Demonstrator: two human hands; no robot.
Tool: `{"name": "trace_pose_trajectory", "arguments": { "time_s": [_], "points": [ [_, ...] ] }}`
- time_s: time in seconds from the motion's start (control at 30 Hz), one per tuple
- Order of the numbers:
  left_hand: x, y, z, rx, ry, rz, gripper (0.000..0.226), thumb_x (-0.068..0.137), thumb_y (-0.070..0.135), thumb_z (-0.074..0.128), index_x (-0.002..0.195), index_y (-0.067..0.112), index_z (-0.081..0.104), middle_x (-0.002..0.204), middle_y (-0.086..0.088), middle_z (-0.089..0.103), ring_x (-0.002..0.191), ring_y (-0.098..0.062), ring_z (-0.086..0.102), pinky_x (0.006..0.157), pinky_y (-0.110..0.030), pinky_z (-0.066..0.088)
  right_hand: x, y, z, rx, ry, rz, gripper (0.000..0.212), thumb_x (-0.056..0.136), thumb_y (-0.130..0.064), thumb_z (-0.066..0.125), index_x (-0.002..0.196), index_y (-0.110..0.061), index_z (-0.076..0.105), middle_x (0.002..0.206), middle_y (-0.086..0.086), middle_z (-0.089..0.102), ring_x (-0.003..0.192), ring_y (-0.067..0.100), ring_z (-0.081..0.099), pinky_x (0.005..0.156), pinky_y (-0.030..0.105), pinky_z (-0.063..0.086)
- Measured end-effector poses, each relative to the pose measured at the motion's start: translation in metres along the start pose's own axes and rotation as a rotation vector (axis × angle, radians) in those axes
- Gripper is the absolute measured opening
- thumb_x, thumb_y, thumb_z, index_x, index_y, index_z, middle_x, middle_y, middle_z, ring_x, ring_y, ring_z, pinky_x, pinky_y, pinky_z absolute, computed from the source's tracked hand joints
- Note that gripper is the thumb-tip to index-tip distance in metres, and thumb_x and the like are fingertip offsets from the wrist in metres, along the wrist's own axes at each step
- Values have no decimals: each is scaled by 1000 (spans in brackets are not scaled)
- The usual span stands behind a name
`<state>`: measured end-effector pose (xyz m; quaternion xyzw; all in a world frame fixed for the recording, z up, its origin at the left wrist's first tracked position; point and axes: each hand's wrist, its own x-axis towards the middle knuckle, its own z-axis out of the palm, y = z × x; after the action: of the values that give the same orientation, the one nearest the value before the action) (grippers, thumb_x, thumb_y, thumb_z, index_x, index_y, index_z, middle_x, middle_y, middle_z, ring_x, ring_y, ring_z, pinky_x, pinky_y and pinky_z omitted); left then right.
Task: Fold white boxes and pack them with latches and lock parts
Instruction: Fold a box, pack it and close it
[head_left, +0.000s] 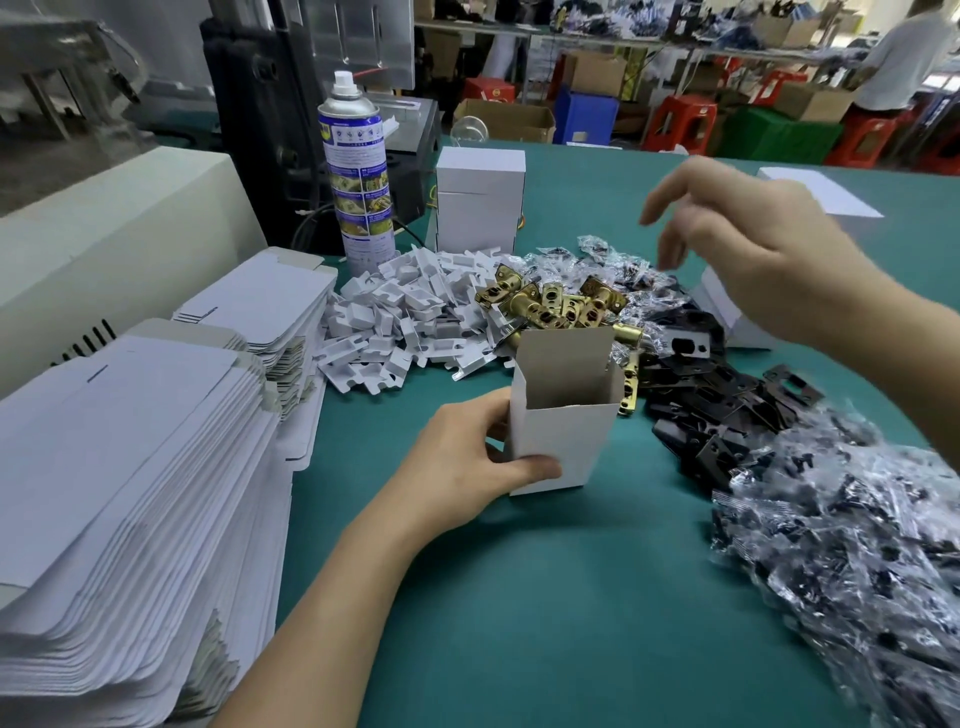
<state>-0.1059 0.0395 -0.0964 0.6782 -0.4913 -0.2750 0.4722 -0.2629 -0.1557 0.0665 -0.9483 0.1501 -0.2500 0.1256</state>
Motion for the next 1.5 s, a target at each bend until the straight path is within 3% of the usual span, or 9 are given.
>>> {"name": "trace_pose_trajectory", "arguments": {
  "time_s": [0.07, 0.23, 0.43, 0.6, 0.97, 1.13, 1.3, 1.4, 1.5],
  "points": [
    [1, 0, 0, -8, -2, 0, 39, 75, 36, 82, 113, 38, 74, 105, 17, 77, 98, -13, 71, 90, -43, 59, 0, 26, 0, -170, -197, 180, 19, 104, -25, 47, 107, -31, 65, 96, -4, 73, 83, 21, 68, 78, 39, 55],
    [1, -1, 0, -13, -9, 11, 40, 73, 38, 81, 112, 45, 71, 105, 18, 77, 98, -14, 72, 91, -47, 59, -22, 61, 27, -461, -597, 299, 13, 99, -31, 63, 110, -30, 72, 108, -6, 73, 93, 14, 65, 88, 35, 55],
    [2, -2, 0, -9, -7, 14, 42, 72, 44, 80, 113, 44, 71, 107, 18, 77, 98, -15, 72, 91, -47, 60, -36, 102, 54, -556, -335, 404, 29, 99, -25, 57, 125, -18, 66, 120, 10, 65, 109, 33, 62, 83, 41, 55],
    [1, -3, 0, -3, -9, 24, 42, 73, 47, 80, 114, 48, 71, 107, 18, 77, 97, -10, 73, 92, -45, 60, -25, 122, 61, -555, -440, 470, 47, 103, -27, 57, 148, -15, 52, 137, 17, 58, 126, 37, 56, 100, 47, 51],
    [1, -1, 1, -4, -8, 24, 45, 71, 48, 78, 116, 48, 70, 109, 20, 77, 99, -11, 72, 91, -43, 60, -17, 130, 54, -354, -212, 534, 17, 94, -23, 74, 105, -10, 73, 103, 17, 74, 95, 35, 65, 82, 41, 53],
    [1, -1, 0, -9, -9, 27, 44, 72, 49, 78, 115, 48, 70, 109, 19, 77, 99, -10, 72, 91, -42, 60, -11, 73, 29, -129, 7, 348, 11, 98, -20, 69, 105, -13, 67, 101, 8, 72, 93, 28, 64, 78, 35, 47],
    [1, -2, 0, -5, -4, 23, 43, 72, 46, 80, 114, 48, 69, 108, 21, 77, 99, -8, 72, 91, -44, 60, -17, -19, 3, 358, -210, -9, 18, 95, -22, 69, 110, -12, 68, 95, -12, 77, 88, 4, 72, 76, 17, 55],
    [1, -2, 0, 3, -2, 28, 43, 74, 41, 81, 114, 50, 69, 108, 22, 77, 99, -9, 73, 91, -43, 60, -18, -42, 4, 78, -234, -147, 20, 95, -18, 72, 114, -15, 71, 96, -11, 76, 79, 2, 66, 75, 17, 50],
    [1, -2, 0, -5, 2, 26, 42, 76, 36, 83, 115, 46, 70, 108, 21, 77, 100, -8, 73, 92, -43, 60, -17, -49, 11, -173, -278, -199, 21, 93, -18, 72, 114, -20, 71, 93, -4, 76, 77, 15, 61, 78, 37, 49]
  ]
}}
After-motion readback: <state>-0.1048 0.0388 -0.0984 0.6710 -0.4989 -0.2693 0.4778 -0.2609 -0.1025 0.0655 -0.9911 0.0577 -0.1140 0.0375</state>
